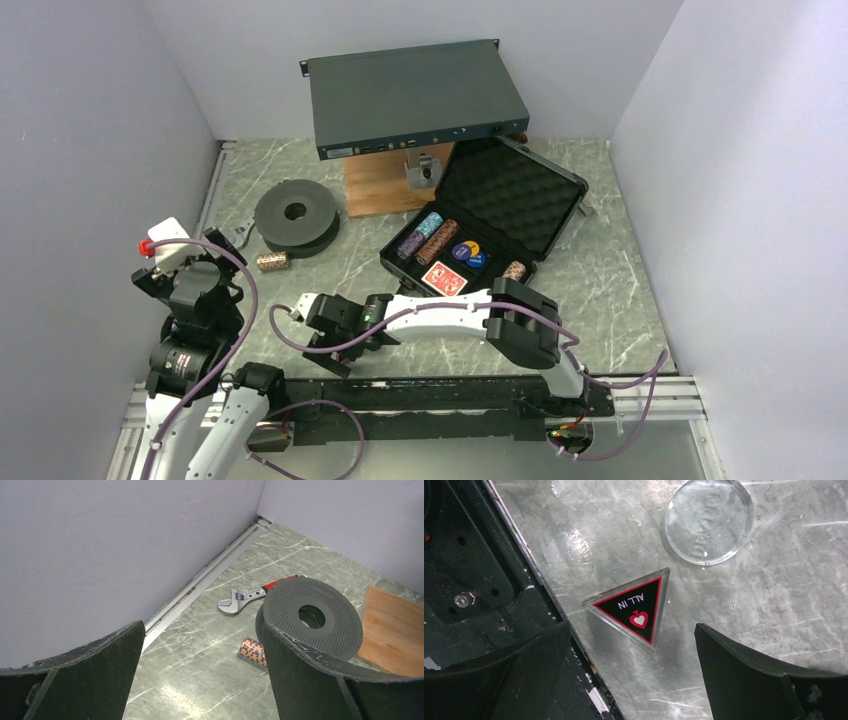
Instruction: Pack up texas hold em set
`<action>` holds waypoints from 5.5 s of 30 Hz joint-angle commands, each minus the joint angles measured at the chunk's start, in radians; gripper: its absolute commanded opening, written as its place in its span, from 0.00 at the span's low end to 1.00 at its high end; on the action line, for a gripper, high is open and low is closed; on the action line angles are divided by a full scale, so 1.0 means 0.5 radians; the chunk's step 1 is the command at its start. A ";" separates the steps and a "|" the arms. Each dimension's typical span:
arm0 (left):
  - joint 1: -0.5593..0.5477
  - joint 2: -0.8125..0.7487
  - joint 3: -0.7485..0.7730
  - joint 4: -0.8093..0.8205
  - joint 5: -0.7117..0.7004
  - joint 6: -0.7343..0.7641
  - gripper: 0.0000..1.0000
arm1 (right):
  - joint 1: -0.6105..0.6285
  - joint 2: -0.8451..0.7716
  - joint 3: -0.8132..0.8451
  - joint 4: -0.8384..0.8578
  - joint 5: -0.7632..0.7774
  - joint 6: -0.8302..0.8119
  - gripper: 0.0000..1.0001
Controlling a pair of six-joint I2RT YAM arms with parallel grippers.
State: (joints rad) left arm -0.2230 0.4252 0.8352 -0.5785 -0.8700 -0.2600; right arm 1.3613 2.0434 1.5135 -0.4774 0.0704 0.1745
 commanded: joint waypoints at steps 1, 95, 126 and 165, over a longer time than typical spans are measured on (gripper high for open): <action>0.010 -0.009 -0.002 0.087 0.009 -0.012 0.93 | 0.021 0.040 0.092 -0.027 0.043 0.044 0.97; 0.010 -0.022 -0.020 0.131 0.211 0.074 0.92 | -0.292 -0.053 -0.025 -0.155 -0.037 0.013 0.87; 0.010 -0.015 -0.020 0.130 0.220 0.074 0.92 | -0.320 -0.012 -0.167 -0.124 -0.154 -0.027 0.81; 0.010 -0.012 -0.017 0.127 0.211 0.079 0.92 | -0.296 -0.273 -0.045 -0.270 -0.030 -0.036 0.34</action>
State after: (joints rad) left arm -0.2230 0.4206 0.8284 -0.5426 -0.7704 -0.2295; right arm 1.2076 1.9961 1.4410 -0.5873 0.0433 0.1585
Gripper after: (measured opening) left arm 0.919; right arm 0.633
